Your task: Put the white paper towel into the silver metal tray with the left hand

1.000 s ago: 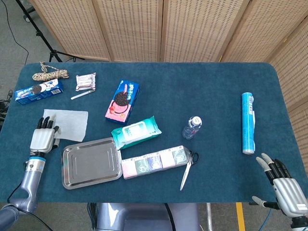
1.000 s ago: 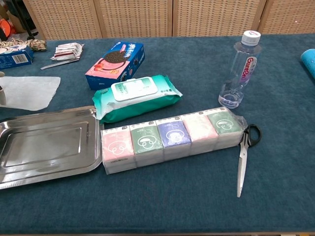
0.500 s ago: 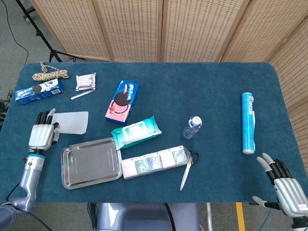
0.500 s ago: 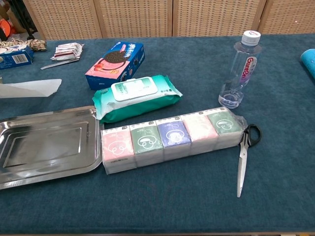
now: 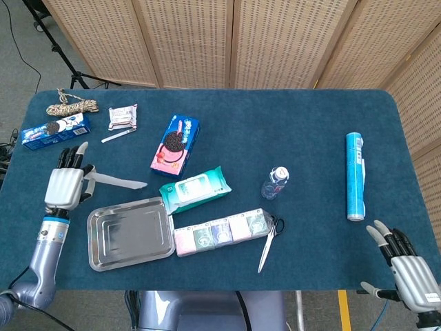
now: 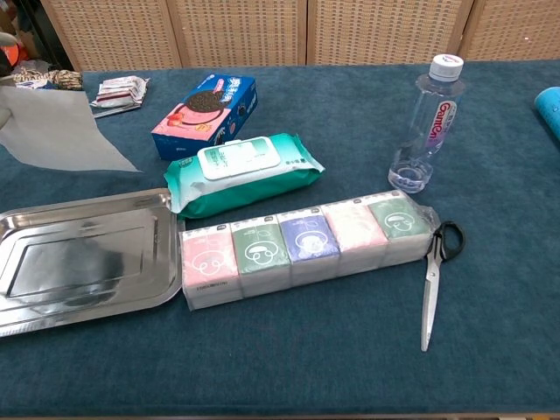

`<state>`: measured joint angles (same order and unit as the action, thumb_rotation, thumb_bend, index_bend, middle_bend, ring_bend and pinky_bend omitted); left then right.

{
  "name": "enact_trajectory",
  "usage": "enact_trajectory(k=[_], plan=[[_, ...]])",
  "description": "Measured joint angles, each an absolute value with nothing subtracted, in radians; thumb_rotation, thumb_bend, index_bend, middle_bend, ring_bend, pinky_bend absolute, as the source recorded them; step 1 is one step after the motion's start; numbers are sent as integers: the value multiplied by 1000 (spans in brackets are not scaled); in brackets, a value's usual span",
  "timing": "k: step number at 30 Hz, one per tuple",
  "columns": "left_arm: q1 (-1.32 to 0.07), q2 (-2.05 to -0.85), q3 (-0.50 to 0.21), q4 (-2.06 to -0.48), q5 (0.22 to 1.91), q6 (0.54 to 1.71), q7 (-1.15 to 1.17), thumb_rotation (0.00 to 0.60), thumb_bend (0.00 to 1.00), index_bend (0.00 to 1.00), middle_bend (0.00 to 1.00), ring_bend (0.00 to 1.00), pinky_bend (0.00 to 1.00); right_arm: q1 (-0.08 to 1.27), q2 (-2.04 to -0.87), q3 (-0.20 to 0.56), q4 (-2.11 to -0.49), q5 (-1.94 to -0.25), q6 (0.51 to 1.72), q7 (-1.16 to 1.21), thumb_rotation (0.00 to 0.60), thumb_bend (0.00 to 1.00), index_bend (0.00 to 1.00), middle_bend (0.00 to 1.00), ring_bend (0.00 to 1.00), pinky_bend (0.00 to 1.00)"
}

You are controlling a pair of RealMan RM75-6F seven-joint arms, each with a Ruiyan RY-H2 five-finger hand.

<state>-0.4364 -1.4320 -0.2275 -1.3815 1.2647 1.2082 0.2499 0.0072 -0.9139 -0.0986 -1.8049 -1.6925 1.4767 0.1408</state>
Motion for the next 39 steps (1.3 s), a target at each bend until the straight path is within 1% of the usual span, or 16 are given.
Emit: enact_trajectory(k=[3,6,12,19,27,39], plan=[[-434,-1380,-239,-1575,1219,1224,361,591,506,768,0,0,0,4,-913,-102,-1800,-1691,1477,139,600,0,0,0,0,0],[-435,-1348,-247,-1725,1170,1249,484,593,508,775,0,0,0,-2,-909,-105,-1794,-1683,1476,139,600,0,0,0,0,0],[-444,-1342,-248,-1908,1057,1322,695,594,513,794,0,0,0,-14,-901,-109,-1783,-1690,1499,162,600,0,0,0,0,0],[-456,-1384,-225,-2008,943,1428,861,595,519,821,0,0,0,-19,-898,-113,-1776,-1705,1511,174,600,0,0,0,0,0],[-466,-1414,-204,-2076,849,1507,964,596,534,831,0,0,0,-23,-896,-115,-1775,-1715,1518,176,600,0,0,0,0,0],[-513,-1477,-192,-2134,684,1577,1108,595,513,831,0,0,0,-27,-893,-114,-1768,-1719,1531,194,600,0,0,0,0,0]])
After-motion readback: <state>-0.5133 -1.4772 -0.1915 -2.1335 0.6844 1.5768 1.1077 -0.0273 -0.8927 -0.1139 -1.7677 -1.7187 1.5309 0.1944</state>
